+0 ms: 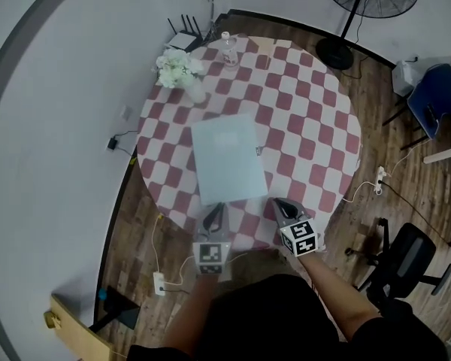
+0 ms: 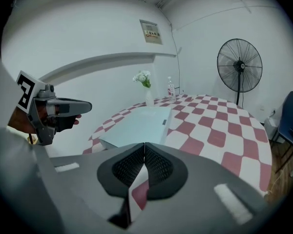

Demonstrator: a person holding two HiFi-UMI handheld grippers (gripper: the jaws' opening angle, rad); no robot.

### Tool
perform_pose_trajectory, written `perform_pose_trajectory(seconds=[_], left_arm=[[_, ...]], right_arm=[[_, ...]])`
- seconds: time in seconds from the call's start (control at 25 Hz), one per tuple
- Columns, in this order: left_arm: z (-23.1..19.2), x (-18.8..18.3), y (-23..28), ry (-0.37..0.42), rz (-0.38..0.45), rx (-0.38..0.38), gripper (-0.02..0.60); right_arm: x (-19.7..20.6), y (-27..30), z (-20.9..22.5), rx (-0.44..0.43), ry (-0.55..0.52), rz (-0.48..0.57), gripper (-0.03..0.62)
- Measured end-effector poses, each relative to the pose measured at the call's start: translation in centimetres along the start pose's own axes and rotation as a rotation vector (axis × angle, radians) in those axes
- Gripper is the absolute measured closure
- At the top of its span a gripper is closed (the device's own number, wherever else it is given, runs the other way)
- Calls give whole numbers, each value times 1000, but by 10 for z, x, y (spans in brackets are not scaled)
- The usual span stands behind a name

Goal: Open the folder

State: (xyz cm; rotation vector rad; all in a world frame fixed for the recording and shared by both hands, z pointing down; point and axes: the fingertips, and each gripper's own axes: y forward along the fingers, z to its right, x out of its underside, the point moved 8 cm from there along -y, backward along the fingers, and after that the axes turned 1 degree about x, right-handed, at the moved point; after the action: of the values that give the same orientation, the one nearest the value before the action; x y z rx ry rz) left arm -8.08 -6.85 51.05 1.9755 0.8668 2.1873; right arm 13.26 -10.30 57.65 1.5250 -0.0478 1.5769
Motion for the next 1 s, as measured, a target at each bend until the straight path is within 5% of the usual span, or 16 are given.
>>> perform_pose_trajectory(seconds=[0.44,1.0], left_arm=[[27,50,88,209,-175,229,426],[55,75,139,396,-314,324,391]], right_arm=[[30,57,40,-11,0,-56,563],[44,79,47,-161,-133,-122,520]])
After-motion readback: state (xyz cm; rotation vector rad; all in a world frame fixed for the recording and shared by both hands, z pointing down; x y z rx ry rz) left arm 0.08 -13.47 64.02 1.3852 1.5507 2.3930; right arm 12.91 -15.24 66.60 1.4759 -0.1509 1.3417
